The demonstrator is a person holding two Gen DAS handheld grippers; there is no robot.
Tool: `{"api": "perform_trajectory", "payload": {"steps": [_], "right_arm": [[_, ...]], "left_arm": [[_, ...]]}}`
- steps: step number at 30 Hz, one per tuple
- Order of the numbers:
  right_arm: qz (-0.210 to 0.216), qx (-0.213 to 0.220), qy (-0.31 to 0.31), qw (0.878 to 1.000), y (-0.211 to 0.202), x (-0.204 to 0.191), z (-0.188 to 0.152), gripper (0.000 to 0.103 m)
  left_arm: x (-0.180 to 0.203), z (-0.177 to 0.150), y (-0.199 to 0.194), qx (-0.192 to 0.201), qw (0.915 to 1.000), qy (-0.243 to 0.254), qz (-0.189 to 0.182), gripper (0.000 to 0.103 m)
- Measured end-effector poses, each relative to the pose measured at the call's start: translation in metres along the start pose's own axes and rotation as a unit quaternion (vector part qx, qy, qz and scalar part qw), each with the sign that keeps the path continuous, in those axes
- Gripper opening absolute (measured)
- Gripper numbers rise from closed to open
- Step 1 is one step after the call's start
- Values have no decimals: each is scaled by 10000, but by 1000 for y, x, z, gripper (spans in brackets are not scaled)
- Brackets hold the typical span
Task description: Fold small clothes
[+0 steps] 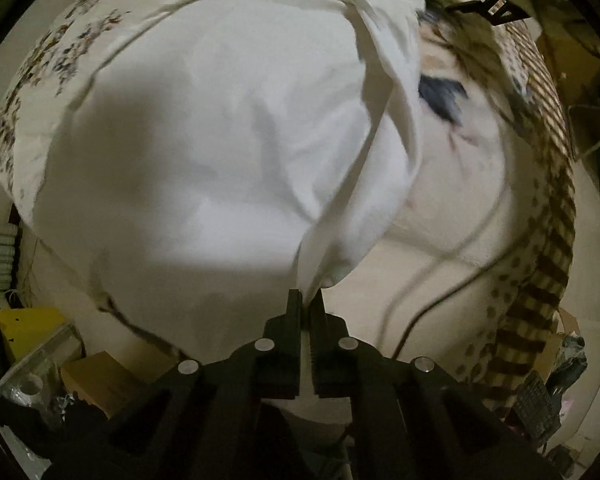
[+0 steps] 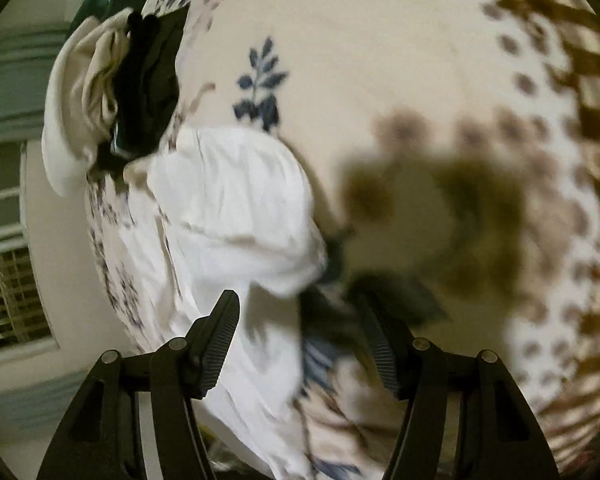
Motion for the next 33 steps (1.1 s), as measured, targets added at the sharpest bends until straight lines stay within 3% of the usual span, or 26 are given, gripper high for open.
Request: {"api": "perform_trajectory", "payload": {"steps": [1, 4, 6, 11, 19, 27, 33], "right_arm": [[-5, 64, -16, 10000, 2, -5, 2, 41], [-178, 210, -181, 9995, -1, -17, 5, 11], [-319, 327, -333, 9984, -9, -26, 5, 8], [-532, 507, -670, 9950, -26, -67, -1, 6], [-796, 731, -1253, 9862, -19, -179, -16, 6], [-1529, 852, -1662, 9704, 79, -289, -31, 6], [-2286, 977, -1775, 9522, 159, -321, -28, 5]], "left_arm": [[-4, 3, -4, 17, 10000, -38, -16, 2], [-15, 10, -19, 96, 9998, -153, -64, 2], [-29, 15, -27, 149, 9993, -302, -154, 1], [-49, -18, -61, 327, 9956, -773, -407, 1], [-154, -9, -96, 691, 9846, -1475, -636, 1], [-261, 14, -74, 741, 9762, -1864, -825, 1], [-322, 22, -26, 528, 9765, -1850, -976, 2]]}}
Point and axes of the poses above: each gripper's, at about its wrist camera, not at the fingertips, and y roughly the way its jaws point, x to its right, z to its top, the point moved 9 cm from there along y, roughly the way its jaws point, and after that the axes turned 9 degrees about y, right-handed, at the moved point
